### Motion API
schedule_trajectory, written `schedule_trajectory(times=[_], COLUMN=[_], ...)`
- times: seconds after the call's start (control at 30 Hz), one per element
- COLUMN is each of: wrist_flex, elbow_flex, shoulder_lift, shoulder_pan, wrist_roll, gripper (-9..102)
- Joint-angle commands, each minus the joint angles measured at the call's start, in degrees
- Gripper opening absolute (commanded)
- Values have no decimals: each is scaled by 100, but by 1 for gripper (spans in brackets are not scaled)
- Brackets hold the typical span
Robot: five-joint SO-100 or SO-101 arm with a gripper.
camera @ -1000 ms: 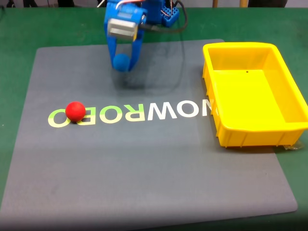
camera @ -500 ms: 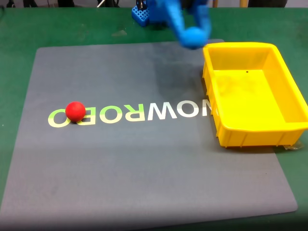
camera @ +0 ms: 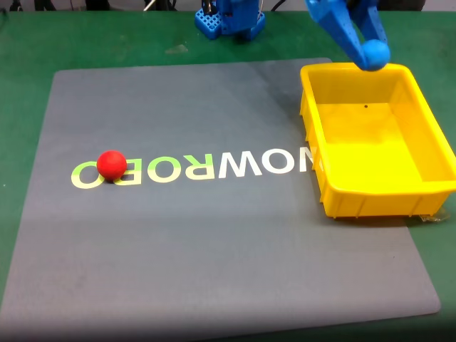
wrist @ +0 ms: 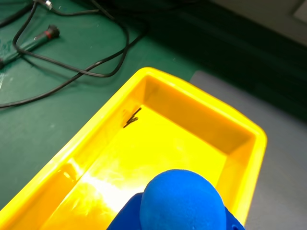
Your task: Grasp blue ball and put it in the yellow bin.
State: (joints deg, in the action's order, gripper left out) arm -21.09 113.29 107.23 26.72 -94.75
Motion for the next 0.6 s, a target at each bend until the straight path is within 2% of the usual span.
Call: schedule_trajectory(times=[0.0, 0.13, 0.23, 0.3, 0.57], wrist_flex=[44, 62, 53, 53, 79], elbow_flex=[-492, -536, -562, -580, -580], shoulder_lift=[-18, -123, -176, -202, -193], shoulder_pan=[158, 167, 97, 35, -141], wrist_roll=[149, 114, 97, 114, 141], gripper=[0, 1, 25, 34, 37])
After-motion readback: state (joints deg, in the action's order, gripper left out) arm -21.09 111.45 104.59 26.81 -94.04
